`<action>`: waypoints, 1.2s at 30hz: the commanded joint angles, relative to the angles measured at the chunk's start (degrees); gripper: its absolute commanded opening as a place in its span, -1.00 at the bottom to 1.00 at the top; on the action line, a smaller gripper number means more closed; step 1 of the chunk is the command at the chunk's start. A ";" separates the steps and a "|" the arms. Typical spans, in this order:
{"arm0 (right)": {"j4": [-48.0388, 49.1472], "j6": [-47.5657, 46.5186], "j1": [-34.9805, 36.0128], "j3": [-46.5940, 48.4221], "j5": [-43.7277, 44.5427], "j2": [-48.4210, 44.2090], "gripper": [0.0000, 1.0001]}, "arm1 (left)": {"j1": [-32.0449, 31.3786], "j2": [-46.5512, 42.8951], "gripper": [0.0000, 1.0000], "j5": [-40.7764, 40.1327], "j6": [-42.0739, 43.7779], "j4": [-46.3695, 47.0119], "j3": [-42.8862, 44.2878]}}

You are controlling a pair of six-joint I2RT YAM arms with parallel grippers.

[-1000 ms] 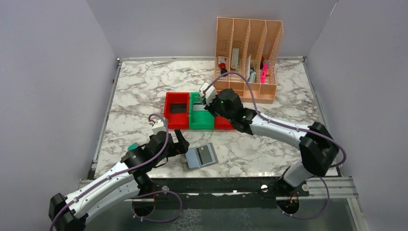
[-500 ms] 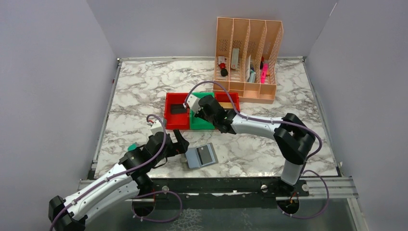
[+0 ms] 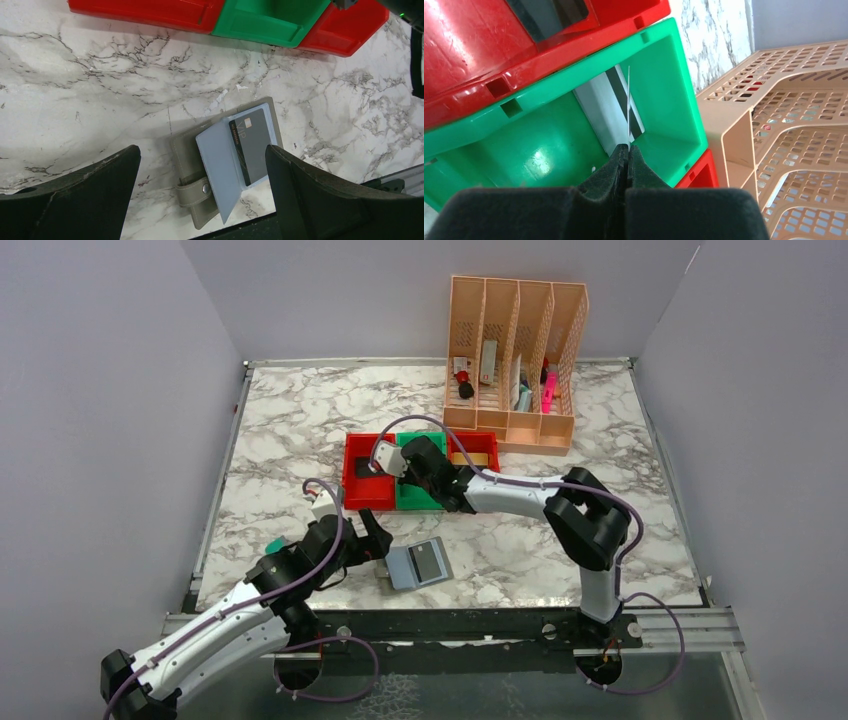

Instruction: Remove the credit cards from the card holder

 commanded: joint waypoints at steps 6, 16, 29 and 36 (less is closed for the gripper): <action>1.14 -4.61 -0.37 0.15 1.56 2.28 -0.98 | 0.10 -1.33 0.98 -2.99 -0.38 -0.78 2.68; 0.87 -3.59 -1.59 -3.79 2.40 -0.25 -0.97 | 0.09 -3.18 0.97 -2.51 -0.98 -1.47 1.54; 4.07 -6.55 -1.91 -1.19 0.43 1.34 -0.98 | 0.08 -3.39 0.97 -2.45 -0.83 -1.82 1.65; 4.65 -9.55 -1.97 -0.12 1.09 3.96 -0.97 | 0.12 -3.82 0.98 -2.71 -0.89 -2.08 1.45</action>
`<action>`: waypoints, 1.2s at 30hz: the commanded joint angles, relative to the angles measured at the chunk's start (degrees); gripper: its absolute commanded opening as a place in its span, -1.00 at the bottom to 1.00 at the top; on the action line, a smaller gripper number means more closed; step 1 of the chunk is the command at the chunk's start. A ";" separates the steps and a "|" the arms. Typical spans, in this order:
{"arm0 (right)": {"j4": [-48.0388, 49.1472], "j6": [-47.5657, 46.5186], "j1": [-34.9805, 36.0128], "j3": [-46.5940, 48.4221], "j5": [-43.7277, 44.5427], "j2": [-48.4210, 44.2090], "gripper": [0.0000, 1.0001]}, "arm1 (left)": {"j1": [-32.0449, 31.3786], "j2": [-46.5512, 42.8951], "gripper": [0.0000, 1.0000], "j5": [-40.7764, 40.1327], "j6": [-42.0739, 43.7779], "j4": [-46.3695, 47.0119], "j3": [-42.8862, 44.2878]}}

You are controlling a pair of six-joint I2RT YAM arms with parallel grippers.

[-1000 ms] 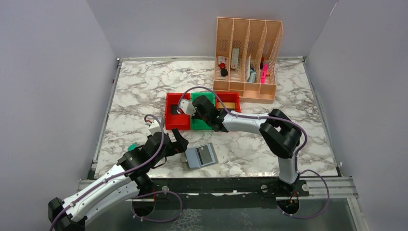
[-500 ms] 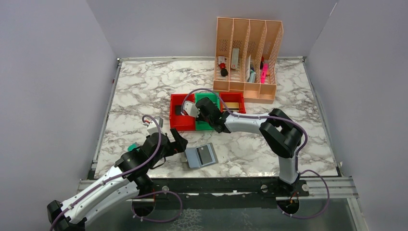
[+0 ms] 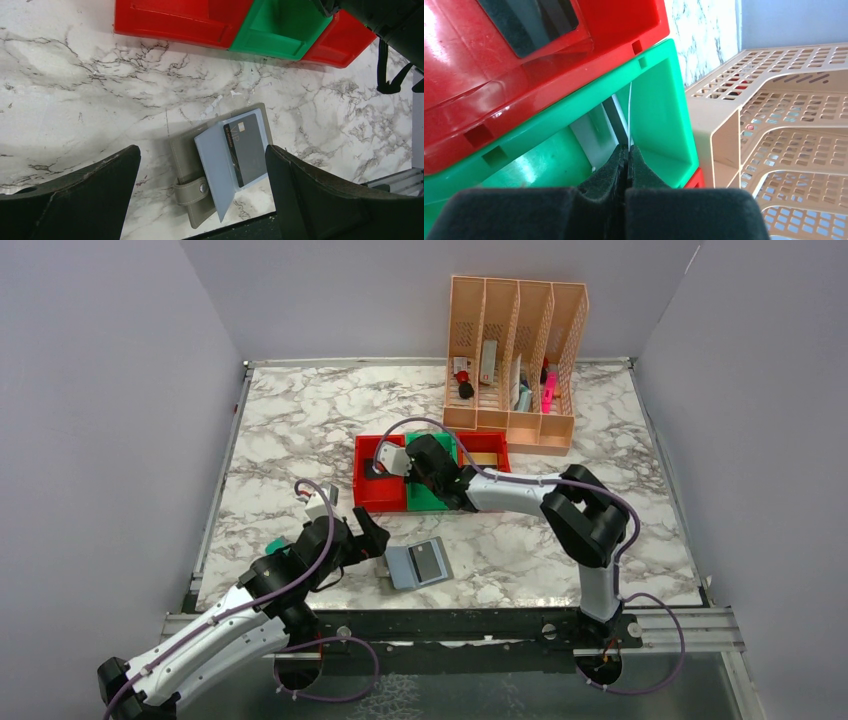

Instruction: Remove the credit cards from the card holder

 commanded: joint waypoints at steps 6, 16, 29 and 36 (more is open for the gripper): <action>1.77 -4.51 -0.44 2.59 1.37 6.07 -0.91 | 0.09 -0.97 0.97 -1.47 0.13 -1.12 1.08; 1.65 -3.19 -0.45 0.21 -2.32 3.51 -0.54 | 0.10 -1.24 0.97 -1.57 -0.50 -1.15 0.65; 2.22 0.75 -0.84 -0.20 -3.62 2.91 -0.38 | 0.13 -1.16 0.97 -1.12 -0.67 -1.12 0.49; 4.61 6.92 -0.97 -1.51 -5.84 -2.15 -0.30 | 0.05 -1.22 0.92 -0.49 -0.59 -1.15 0.73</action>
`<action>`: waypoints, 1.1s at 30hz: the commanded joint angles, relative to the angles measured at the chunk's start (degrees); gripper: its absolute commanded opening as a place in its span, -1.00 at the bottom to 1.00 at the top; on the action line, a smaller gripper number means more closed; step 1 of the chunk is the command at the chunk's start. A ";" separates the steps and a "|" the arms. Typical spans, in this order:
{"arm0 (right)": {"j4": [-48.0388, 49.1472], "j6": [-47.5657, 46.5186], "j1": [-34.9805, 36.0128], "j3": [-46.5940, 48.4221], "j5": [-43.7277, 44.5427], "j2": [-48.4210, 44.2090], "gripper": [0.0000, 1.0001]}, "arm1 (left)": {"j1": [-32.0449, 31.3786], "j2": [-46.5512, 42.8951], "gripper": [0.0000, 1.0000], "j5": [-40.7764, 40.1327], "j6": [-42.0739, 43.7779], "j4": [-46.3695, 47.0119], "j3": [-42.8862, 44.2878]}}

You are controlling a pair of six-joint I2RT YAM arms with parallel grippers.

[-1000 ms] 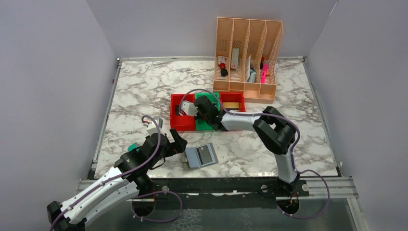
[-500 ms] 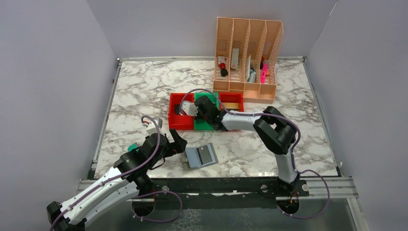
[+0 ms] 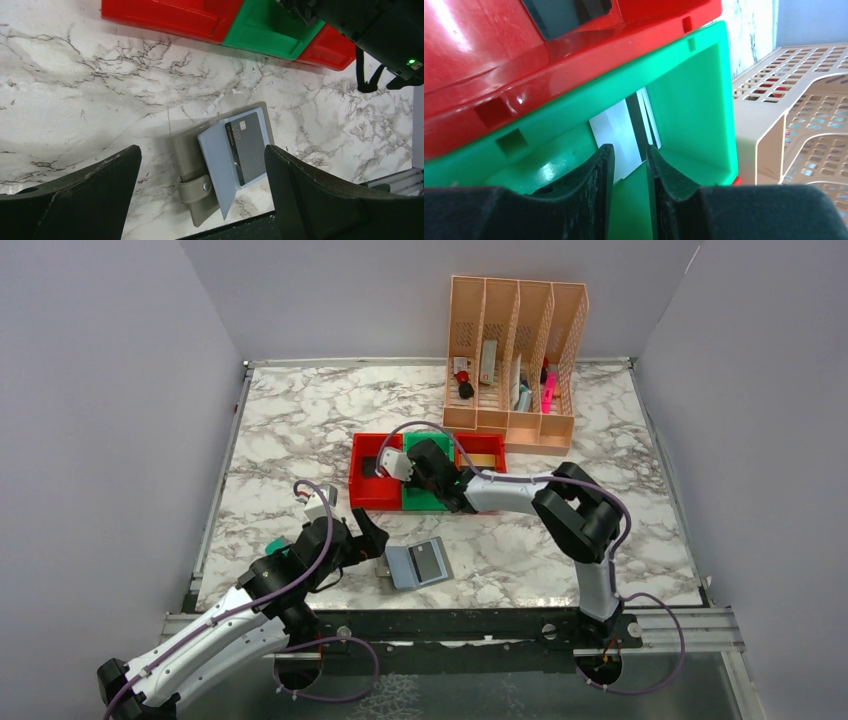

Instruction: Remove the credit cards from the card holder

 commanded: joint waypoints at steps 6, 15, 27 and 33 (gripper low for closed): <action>4.11 22.03 -0.21 -6.18 -11.09 -18.78 -0.06 | 0.09 -0.42 0.87 1.62 0.66 0.29 2.01; -1.85 53.57 -0.21 -22.19 -16.16 -38.14 0.40 | 0.10 3.27 0.68 10.88 3.11 7.13 4.15; 8.04 81.87 -0.21 -45.74 -24.26 -51.55 0.93 | -0.02 19.50 0.44 23.97 4.70 18.84 5.96; 5.52 87.78 -0.21 -46.08 -24.76 -49.95 0.42 | -0.17 24.54 0.21 26.69 3.45 22.74 5.18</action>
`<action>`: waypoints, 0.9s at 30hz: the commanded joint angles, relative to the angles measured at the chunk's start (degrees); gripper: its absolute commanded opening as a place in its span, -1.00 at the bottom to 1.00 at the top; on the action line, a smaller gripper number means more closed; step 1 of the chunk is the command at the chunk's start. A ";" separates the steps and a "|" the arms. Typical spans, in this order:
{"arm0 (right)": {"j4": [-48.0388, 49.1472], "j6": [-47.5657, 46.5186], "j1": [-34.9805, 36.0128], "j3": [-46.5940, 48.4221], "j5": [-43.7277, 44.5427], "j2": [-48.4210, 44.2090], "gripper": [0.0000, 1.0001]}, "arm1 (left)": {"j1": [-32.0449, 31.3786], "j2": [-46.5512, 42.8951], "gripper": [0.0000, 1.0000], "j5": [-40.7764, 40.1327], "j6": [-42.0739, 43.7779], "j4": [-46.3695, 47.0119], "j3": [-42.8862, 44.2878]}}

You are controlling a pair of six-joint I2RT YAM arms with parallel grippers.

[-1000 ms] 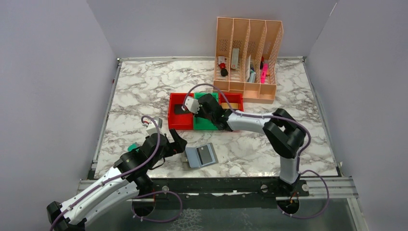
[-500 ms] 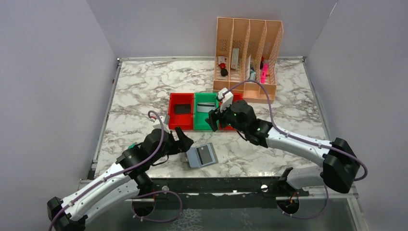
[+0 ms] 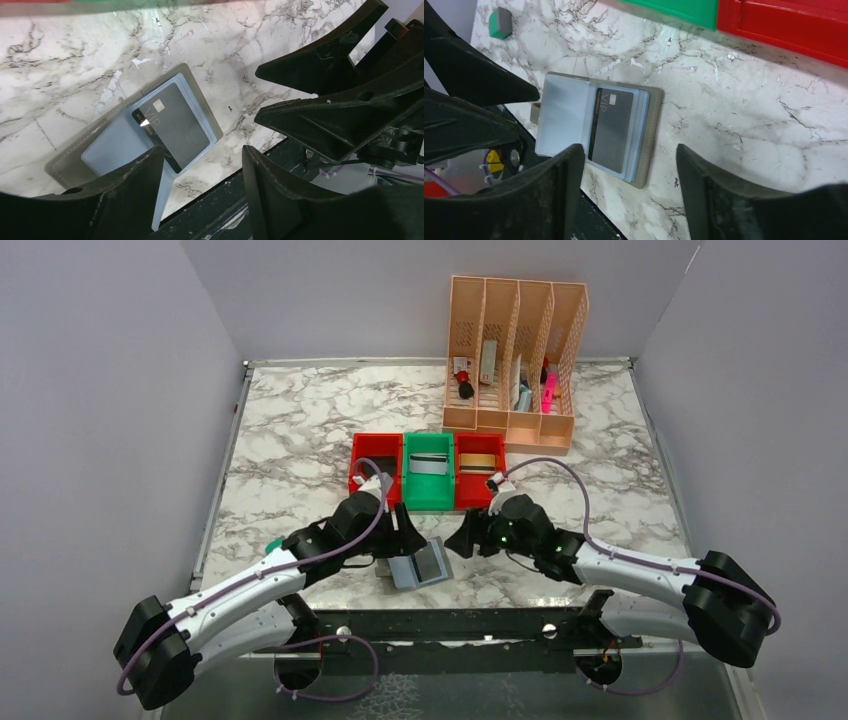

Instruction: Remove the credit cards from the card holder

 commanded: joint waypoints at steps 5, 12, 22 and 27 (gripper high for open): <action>1.57 11.45 -0.01 1.57 -4.42 4.28 0.08 | -0.20 4.46 0.04 2.49 -3.21 7.01 -1.64; 4.33 11.19 -0.01 5.05 -13.83 12.40 -0.13 | -0.31 7.64 -0.07 2.45 -6.99 12.71 -8.30; 7.62 10.80 -0.05 9.23 -20.69 21.36 -0.43 | -0.31 10.39 -0.15 2.70 -6.42 14.50 -9.99; 3.09 10.59 -0.01 10.87 -18.06 23.70 -0.45 | -0.37 11.28 -0.16 2.82 -5.98 14.52 -10.25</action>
